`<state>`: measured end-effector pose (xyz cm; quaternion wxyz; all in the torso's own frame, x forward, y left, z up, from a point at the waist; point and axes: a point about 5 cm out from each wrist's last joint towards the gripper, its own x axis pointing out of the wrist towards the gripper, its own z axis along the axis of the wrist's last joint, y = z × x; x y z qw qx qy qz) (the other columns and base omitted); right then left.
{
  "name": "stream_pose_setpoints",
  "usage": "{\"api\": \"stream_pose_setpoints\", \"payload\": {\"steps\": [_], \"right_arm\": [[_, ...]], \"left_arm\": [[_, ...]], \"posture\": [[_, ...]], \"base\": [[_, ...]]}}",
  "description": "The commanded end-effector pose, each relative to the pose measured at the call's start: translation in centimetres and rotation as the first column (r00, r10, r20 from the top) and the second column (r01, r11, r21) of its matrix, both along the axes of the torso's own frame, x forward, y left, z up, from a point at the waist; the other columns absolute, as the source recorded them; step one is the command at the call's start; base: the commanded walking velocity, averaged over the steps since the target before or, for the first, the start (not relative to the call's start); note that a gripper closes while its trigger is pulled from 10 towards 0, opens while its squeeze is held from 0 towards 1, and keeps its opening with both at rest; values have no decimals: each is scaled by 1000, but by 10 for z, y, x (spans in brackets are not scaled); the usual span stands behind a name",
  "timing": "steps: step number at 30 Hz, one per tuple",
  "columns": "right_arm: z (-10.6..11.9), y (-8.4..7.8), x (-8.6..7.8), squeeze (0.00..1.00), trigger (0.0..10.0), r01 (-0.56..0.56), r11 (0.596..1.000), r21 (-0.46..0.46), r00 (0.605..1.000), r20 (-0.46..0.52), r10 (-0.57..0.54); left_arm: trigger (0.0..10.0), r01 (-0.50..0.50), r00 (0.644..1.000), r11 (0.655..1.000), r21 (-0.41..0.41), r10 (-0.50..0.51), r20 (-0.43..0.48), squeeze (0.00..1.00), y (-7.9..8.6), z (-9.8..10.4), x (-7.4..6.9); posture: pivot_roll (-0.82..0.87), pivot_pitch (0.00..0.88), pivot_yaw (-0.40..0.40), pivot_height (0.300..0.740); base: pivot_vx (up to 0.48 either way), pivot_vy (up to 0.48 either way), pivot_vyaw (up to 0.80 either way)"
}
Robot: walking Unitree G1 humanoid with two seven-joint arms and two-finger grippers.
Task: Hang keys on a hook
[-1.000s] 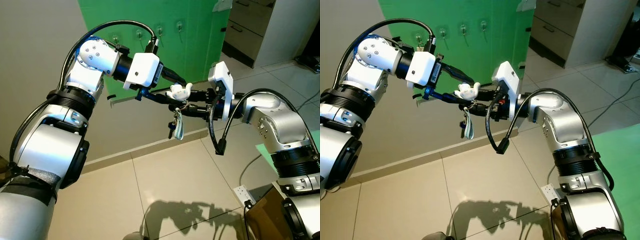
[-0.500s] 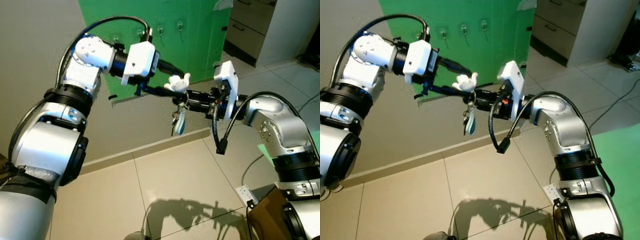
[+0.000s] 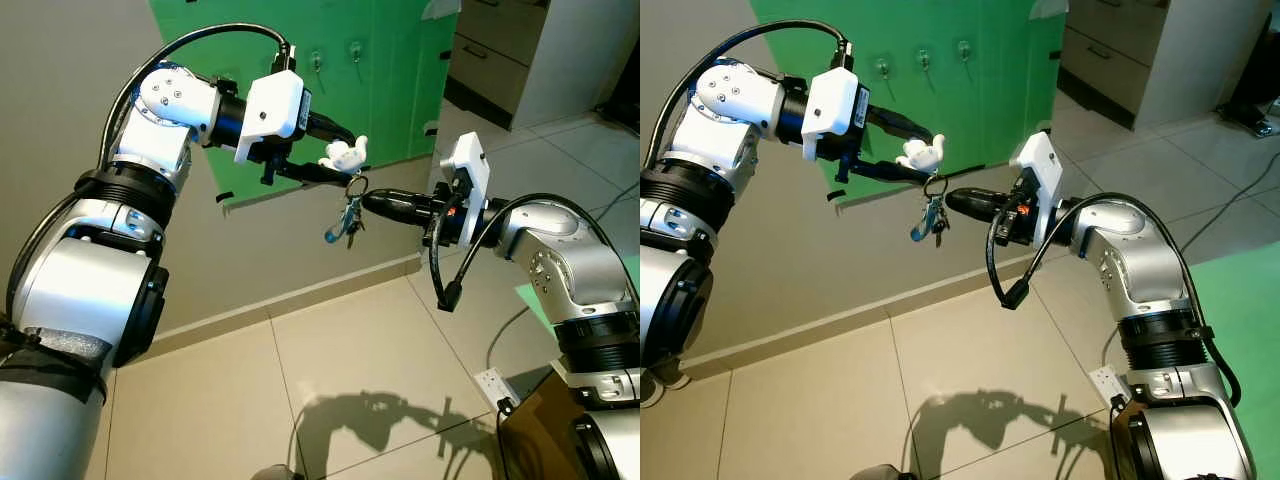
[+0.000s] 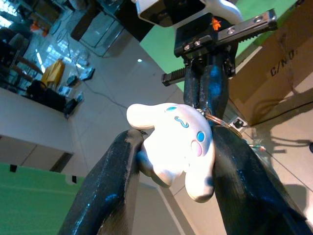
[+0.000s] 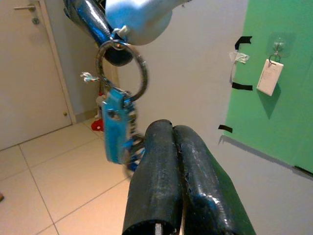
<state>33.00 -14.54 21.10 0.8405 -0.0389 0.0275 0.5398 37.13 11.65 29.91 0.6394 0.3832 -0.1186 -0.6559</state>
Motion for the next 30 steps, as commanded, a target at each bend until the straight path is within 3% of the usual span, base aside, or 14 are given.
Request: {"api": "stream_pose_setpoints", "payload": {"steps": [1,10,16,17,19,21,22,23,24,25,27,28,29,30], "right_arm": [[1,2,0,0,0,-5,1000,-11,1000,21,5],[-4,6,-6,0,0,-55,997,-52,998,12,55],[1,-1,-3,0,0,23,998,-66,999,48,-20],[4,-7,-3,0,10000,114,993,-33,991,69,-112],[4,-18,-1,0,10000,294,953,68,952,70,-299],[2,-22,-1,0,10000,354,931,93,931,63,-361],[-13,-30,-2,0,10000,526,843,110,843,69,-534],[-21,-33,-4,0,10000,606,781,151,787,30,-617],[-21,-33,-4,0,10000,606,781,151,787,30,-617],[-26,-35,-6,0,10000,654,736,176,748,-3,-663],[-46,-35,-15,0,10000,748,636,187,646,12,-763],[-53,-35,-19,0,10000,764,619,181,624,32,-781],[-67,-35,-26,0,10000,797,577,181,573,77,-816],[-82,-39,-31,0,10000,835,515,196,517,41,-855]], "left_arm": [[10000,-21,1000,1000,10,21,12,0,1,6,1],[10000,-7,1000,1000,-9,7,17,0,-2,-2,0],[10000,-34,999,999,-39,36,32,0,0,-14,0],[10000,-78,997,995,-69,78,1,0,7,-21,0],[10000,-200,980,963,-182,193,-52,0,16,-25,6],[10000,-235,972,948,-217,225,-68,0,20,-27,7],[10000,-389,921,871,-301,356,-159,0,30,-38,13],[10000,-479,878,807,-346,436,-200,0,36,-46,16],[10000,-479,878,807,-346,436,-200,0,36,-46,16],[10000,-535,845,759,-370,485,-226,0,40,-52,17],[10000,-674,738,614,-410,581,-344,0,50,-78,17],[10000,-713,700,565,-416,605,-378,0,53,-86,17],[10000,-804,591,433,-407,653,-474,0,57,-109,15],[10000,-865,494,320,-387,684,-537,0,60,-129,12]], "posture": [[-57,0,180,740],[-57,0,155,740],[-60,0,139,740],[-60,0,126,740],[-59,0,119,740],[-59,0,112,740],[-64,0,109,740],[-65,0,106,740],[-65,0,106,740],[-65,0,106,740],[-56,0,84,740],[-56,0,84,740],[-49,0,75,740],[-45,0,72,740]], "base": [[0,0,0],[0,0,0],[0,0,0],[0,0,0],[0,0,0],[0,0,0],[0,0,0],[0,0,0],[0,0,0],[0,0,0],[0,0,0],[0,0,0],[0,0,0],[0,0,0]]}}
